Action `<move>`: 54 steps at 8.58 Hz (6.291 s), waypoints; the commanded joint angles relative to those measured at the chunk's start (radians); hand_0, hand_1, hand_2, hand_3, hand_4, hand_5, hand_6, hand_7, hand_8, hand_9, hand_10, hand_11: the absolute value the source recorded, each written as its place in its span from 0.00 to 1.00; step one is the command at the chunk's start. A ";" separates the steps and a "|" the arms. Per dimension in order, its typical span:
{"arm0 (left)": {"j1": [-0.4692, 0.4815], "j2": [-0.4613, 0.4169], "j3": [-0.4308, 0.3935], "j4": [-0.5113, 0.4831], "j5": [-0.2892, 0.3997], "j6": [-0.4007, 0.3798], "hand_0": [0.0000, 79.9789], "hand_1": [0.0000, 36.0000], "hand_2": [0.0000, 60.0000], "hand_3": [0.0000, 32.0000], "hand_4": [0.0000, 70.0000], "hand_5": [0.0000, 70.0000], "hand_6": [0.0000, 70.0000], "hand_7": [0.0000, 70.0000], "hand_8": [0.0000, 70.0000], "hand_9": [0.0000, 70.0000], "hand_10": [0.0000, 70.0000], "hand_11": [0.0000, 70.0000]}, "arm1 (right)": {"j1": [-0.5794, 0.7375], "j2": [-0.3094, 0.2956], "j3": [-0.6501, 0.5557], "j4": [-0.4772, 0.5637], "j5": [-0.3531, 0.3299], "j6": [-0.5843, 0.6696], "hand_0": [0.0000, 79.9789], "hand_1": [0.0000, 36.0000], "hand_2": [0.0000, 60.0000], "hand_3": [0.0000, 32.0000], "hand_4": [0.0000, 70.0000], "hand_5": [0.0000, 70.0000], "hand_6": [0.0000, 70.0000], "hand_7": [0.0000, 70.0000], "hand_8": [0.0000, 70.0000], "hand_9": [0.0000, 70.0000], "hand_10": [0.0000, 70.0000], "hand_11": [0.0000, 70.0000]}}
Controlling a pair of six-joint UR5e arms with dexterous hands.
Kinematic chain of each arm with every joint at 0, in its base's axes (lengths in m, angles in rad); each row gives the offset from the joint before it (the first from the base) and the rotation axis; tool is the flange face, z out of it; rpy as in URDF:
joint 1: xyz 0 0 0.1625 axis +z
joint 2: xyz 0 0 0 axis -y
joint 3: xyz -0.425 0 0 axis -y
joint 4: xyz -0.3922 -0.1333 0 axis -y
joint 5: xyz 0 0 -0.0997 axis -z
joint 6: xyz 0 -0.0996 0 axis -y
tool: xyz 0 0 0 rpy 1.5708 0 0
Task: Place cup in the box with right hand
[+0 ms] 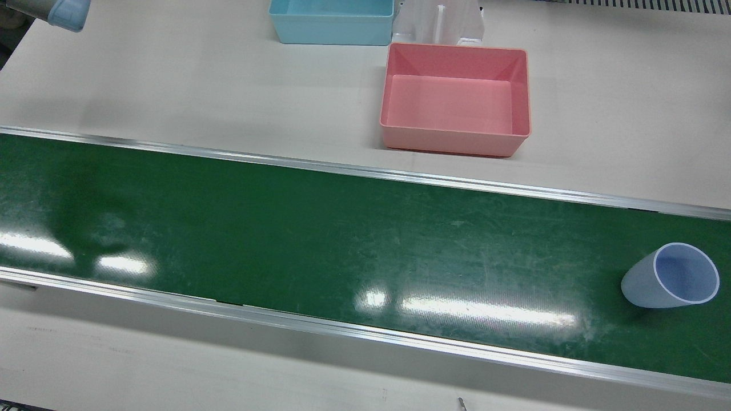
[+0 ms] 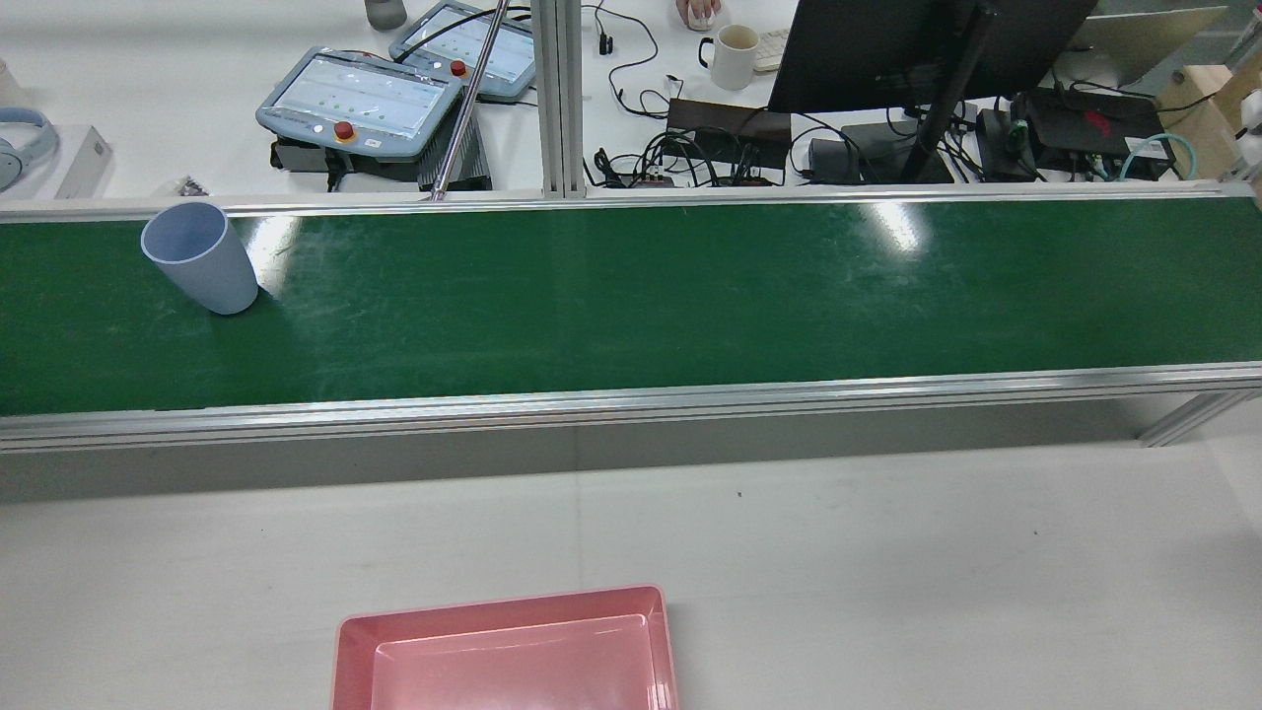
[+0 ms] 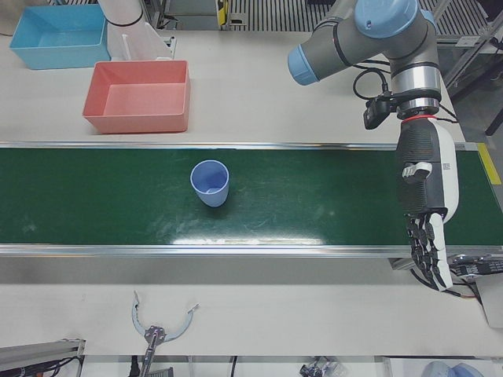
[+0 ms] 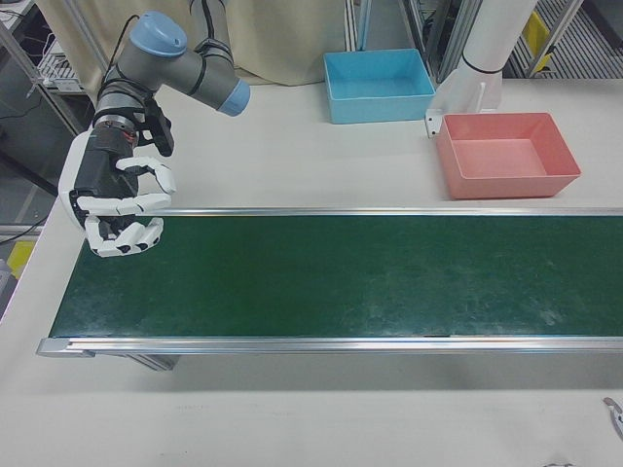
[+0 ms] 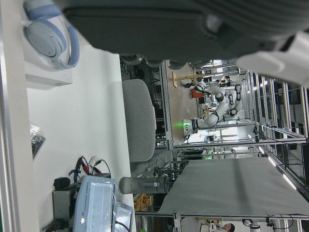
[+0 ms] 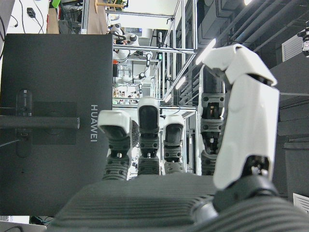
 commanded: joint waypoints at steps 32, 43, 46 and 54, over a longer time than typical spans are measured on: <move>0.000 0.000 -0.001 0.000 0.000 -0.002 0.00 0.00 0.00 0.00 0.00 0.00 0.00 0.00 0.00 0.00 0.00 0.00 | -0.001 -0.002 0.001 0.000 0.000 -0.001 0.71 0.67 0.55 0.00 0.86 0.18 0.32 1.00 0.55 0.80 0.66 0.94; 0.000 0.000 -0.001 0.000 0.000 0.000 0.00 0.00 0.00 0.00 0.00 0.00 0.00 0.00 0.00 0.00 0.00 0.00 | -0.001 -0.003 0.002 0.000 0.000 -0.001 0.71 0.67 0.55 0.00 0.84 0.18 0.31 1.00 0.54 0.79 0.65 0.93; 0.000 0.000 0.001 0.000 0.000 0.000 0.00 0.00 0.00 0.00 0.00 0.00 0.00 0.00 0.00 0.00 0.00 0.00 | -0.001 0.000 0.001 0.000 0.000 -0.001 0.71 0.67 0.56 0.00 0.88 0.18 0.32 1.00 0.56 0.82 0.67 0.95; 0.000 0.000 -0.001 0.000 0.000 -0.002 0.00 0.00 0.00 0.00 0.00 0.00 0.00 0.00 0.00 0.00 0.00 0.00 | -0.001 0.000 -0.001 0.000 0.000 -0.001 0.71 0.67 0.56 0.00 0.87 0.18 0.32 1.00 0.56 0.81 0.66 0.95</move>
